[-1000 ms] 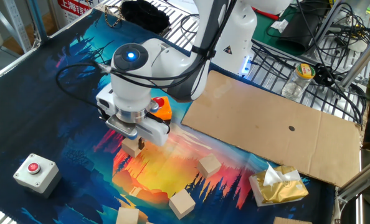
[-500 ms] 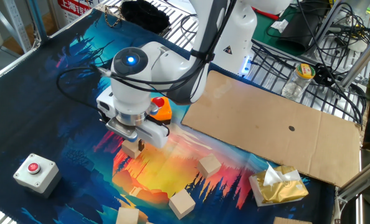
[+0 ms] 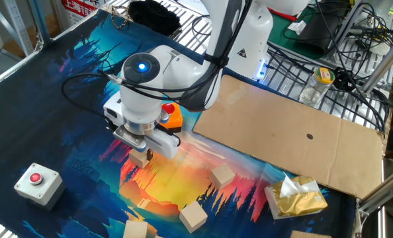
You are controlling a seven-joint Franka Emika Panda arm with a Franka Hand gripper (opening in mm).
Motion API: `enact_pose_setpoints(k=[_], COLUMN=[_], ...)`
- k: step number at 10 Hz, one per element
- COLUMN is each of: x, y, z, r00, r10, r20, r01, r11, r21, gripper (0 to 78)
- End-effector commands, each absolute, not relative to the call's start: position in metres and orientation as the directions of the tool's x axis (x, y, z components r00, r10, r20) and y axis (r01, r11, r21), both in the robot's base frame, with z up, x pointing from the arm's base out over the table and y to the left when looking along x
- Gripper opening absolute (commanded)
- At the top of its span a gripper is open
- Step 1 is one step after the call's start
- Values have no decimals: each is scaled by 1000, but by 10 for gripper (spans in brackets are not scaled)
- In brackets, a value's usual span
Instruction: Stack the blocks into a pyramid shape
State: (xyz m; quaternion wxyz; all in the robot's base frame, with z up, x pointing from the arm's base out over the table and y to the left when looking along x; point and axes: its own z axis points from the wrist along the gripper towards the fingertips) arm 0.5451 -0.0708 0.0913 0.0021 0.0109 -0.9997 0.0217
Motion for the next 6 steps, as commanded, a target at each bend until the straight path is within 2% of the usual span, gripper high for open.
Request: enact_pose_setpoints(k=[1, 6], x=[546, 546], y=[-71, -71], z=[93, 92], r00=[-1000, -1000], r10=[-13, 8], r20=[0, -8], r01=[-13, 9], r11=[999, 998], r21=[-46, -58], gripper=[11, 11])
